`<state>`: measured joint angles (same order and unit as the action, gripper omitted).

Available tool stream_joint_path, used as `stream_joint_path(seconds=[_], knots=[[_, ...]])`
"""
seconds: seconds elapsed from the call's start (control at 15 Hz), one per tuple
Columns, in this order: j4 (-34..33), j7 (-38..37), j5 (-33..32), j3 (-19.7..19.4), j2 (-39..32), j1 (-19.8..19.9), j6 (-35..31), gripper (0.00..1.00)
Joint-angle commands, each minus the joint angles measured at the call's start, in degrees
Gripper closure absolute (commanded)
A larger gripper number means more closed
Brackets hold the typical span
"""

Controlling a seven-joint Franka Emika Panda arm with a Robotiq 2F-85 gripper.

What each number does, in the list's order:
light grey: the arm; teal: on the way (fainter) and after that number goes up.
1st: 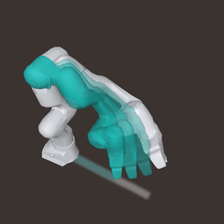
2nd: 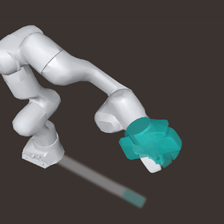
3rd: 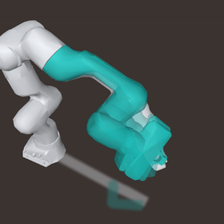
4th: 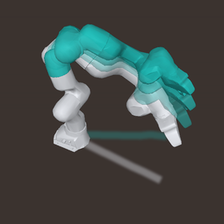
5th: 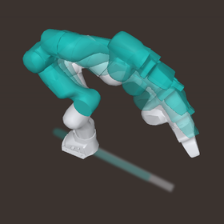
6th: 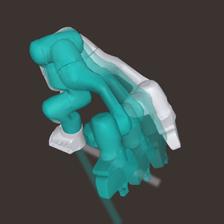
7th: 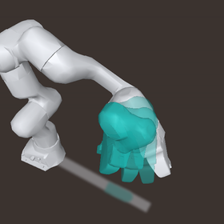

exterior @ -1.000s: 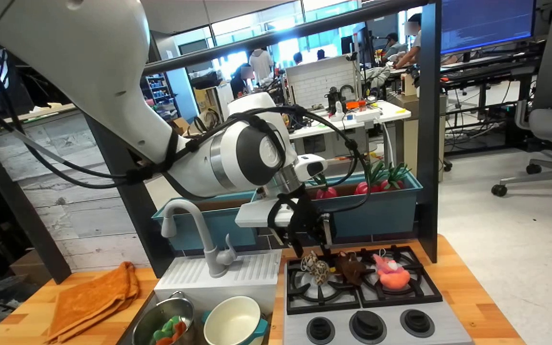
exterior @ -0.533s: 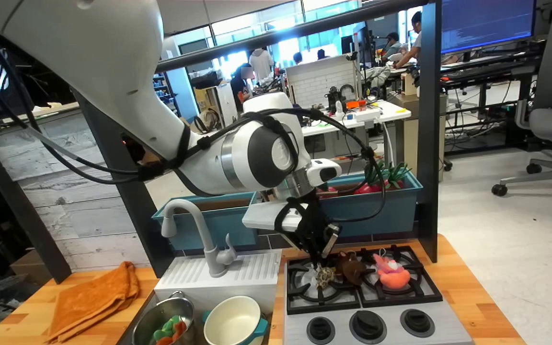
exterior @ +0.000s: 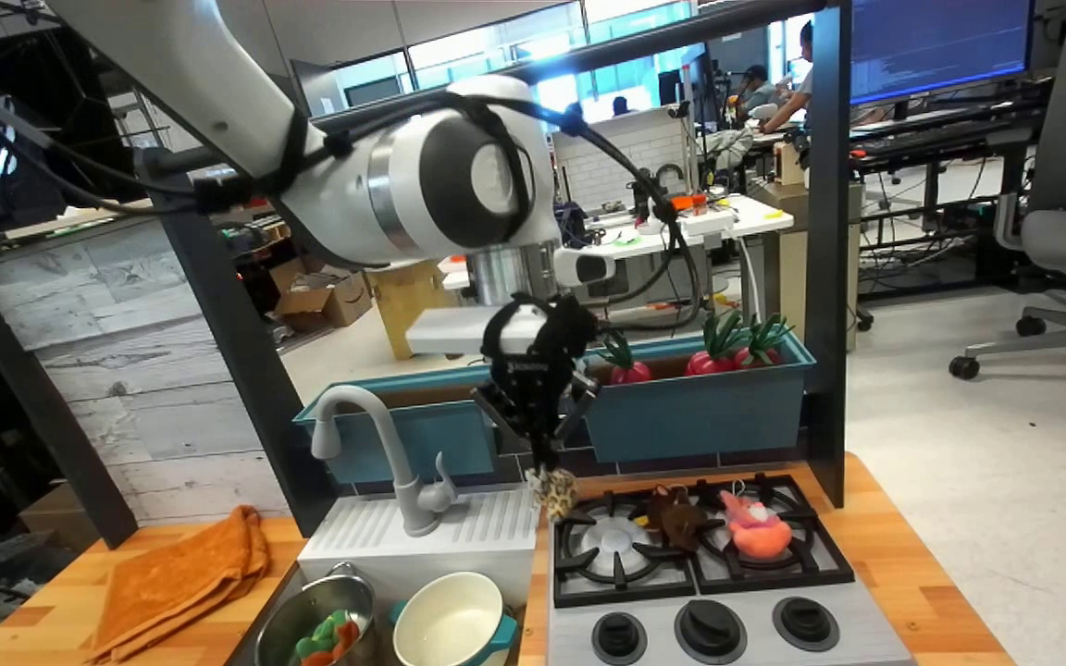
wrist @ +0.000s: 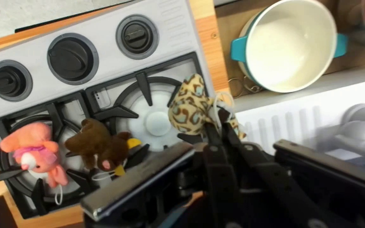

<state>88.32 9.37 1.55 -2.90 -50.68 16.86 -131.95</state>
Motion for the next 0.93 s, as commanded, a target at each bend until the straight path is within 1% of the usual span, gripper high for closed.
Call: stream_joint_path(seconds=[0.0, 0.13, 0.2, 0.33, 0.4, 0.47, 0.67, 0.73, 0.8, 0.87], knots=[[11.15, 9.78, 4.44, 5.3, 11.56, 2.82, 3.35, 0.98], [13.29, 12.49, 6.51, 6.6, 13.08, 2.11, 5.52, 0.98], [14.86, 13.02, 6.94, 6.79, 13.56, 1.2, 4.35, 0.98], [18.4, 14.02, 6.88, 7.27, 13.57, -0.36, -2.17, 0.98], [20.19, 14.6, 6.16, 7.3, 12.83, -1.26, -8.67, 0.98], [19.61, 14.59, 4.34, 6.8, 11.25, -2.55, -13.0, 0.98], [21.77, 13.24, 0.2, 5.66, 7.29, -5.59, -27.66, 0.98], [22.02, 12.03, -0.57, 5.58, 6.27, -6.08, -30.13, 0.68], [22.07, 10.84, -0.78, 5.74, 5.73, -6.19, -30.83, 0.67], [22.26, 9.72, -1.06, 5.7, 5.4, -6.4, -31.23, 0.6]])
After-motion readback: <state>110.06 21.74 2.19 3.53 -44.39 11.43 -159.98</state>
